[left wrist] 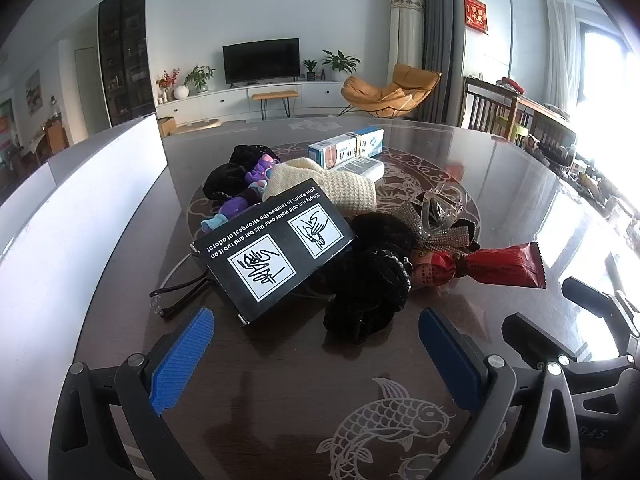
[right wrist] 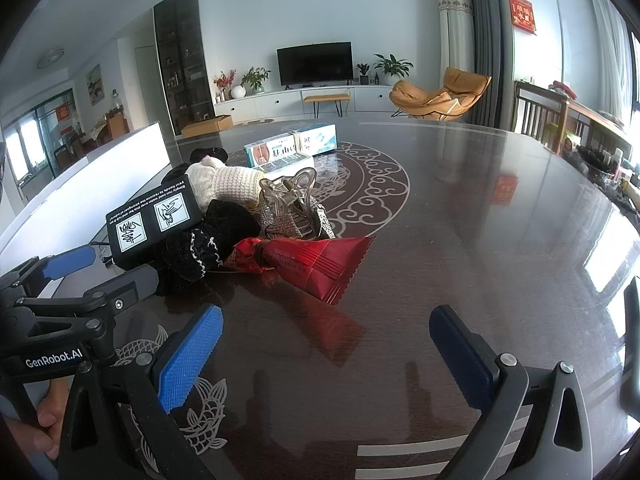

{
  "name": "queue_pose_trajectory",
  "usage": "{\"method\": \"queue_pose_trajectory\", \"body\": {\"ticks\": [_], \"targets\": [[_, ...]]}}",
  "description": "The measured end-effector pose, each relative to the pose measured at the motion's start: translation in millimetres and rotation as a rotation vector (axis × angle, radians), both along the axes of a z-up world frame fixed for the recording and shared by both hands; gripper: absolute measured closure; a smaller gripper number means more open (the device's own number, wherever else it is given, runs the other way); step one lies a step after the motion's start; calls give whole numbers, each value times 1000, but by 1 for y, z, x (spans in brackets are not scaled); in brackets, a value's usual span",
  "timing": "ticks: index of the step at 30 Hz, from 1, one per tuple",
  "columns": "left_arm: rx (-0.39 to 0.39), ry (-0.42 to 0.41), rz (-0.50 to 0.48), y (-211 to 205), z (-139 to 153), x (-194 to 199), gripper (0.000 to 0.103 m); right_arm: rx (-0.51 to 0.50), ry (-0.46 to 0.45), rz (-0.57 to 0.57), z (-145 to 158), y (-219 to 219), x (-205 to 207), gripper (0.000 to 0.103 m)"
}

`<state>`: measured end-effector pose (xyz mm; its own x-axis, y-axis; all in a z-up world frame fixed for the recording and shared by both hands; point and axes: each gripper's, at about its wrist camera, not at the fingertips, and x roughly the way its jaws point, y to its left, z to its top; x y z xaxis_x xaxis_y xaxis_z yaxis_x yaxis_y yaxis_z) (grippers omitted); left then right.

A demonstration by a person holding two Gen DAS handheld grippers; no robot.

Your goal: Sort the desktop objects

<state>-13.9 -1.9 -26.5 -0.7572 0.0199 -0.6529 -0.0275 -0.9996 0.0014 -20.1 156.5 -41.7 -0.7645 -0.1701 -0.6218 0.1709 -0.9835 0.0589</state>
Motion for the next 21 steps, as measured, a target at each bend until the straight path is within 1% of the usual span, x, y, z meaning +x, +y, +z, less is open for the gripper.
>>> {"method": "queue_pose_trajectory", "body": {"ticks": [17,21], "targets": [[0,-2,-2,1,0,0,0,0,-3,1,0,1,0,0],[0,-9,-2,2,-1,0,0,2,-22,6,-3,0,-1,0]]}}
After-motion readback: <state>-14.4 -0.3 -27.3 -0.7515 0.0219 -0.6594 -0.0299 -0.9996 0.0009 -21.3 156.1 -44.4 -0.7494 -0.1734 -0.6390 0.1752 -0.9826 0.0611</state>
